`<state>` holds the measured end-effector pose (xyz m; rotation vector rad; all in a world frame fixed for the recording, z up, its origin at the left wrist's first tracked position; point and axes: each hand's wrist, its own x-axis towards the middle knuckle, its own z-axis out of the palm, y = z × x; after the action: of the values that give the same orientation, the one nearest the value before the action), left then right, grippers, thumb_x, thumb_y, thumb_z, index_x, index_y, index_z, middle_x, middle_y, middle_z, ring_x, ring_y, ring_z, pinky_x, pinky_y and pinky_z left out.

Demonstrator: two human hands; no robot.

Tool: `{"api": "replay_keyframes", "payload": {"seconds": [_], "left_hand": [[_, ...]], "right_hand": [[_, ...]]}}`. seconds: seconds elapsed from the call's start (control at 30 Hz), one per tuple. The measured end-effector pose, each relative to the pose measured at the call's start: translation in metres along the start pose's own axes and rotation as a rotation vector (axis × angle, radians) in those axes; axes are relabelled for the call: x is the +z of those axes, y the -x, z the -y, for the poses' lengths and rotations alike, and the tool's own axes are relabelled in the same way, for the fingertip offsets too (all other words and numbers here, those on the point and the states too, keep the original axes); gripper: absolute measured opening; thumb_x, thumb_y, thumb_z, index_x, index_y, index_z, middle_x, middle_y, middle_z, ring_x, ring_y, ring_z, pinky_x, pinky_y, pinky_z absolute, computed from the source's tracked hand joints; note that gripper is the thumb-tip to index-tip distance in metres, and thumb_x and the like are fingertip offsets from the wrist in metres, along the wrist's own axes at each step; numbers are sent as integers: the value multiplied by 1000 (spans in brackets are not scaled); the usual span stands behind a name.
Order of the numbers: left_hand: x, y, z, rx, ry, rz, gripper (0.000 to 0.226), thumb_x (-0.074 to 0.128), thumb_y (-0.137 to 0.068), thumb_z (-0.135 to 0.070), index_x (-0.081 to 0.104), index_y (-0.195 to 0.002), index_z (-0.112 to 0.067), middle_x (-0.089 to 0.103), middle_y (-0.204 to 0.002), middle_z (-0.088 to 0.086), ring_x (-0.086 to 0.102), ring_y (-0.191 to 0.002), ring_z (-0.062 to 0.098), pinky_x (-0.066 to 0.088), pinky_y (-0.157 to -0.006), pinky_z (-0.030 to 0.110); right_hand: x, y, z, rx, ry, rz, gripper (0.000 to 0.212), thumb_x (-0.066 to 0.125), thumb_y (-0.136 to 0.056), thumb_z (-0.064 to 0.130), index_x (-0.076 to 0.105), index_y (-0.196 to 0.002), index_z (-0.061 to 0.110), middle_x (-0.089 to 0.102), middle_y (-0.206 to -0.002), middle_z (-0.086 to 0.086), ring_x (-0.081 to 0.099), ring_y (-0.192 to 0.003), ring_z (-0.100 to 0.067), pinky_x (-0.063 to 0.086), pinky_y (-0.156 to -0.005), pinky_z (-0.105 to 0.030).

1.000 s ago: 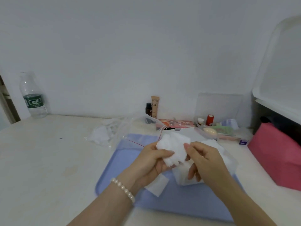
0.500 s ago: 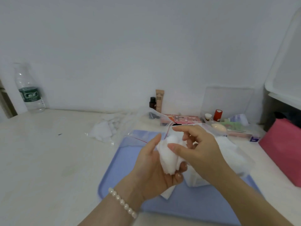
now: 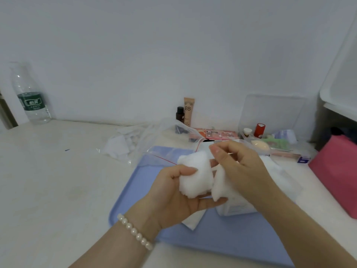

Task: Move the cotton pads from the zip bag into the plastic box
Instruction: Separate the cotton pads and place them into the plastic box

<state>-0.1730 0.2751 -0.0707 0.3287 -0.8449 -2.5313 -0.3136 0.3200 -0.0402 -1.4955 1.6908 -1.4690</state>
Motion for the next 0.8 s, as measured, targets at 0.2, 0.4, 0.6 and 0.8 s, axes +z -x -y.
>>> {"api": "replay_keyframes", "payload": {"seconds": [0.2,0.4,0.6,0.8], "left_hand": [[3,0,-1,53,159,-86,43,43,-76,-12,67,-108,2,61,-118,26,62,-99,42,55,-76,51],[-4,-2,0,91,145,-93,48,40,-82,-18,57,-125,-6,55,-128,26,54,-110,44,49,-85,56],[-4,-2,2,113,98,-55,44,39,-82,-22,69,-107,-4,60,-124,21,62,-101,38,51,-85,51],[-3,-3,2,154,-40,-64,43,36,-81,-23,74,-94,-8,65,-114,16,62,-93,33,43,-95,51]], "right_hand": [[-18,-4,6,103,128,127,30,66,-75,43,64,-98,24,61,-81,3,55,-58,2,45,-52,-11],[-28,-4,5,226,74,243,29,81,-65,13,67,-90,16,63,-59,2,55,-49,-4,44,-46,-17],[-30,-6,6,303,-43,277,41,78,-63,-4,65,-96,17,64,-86,-6,63,-71,-18,52,-62,-28],[-27,-5,4,388,-152,379,57,81,-46,19,60,-98,15,69,-70,-2,67,-77,-25,52,-66,-35]]}}
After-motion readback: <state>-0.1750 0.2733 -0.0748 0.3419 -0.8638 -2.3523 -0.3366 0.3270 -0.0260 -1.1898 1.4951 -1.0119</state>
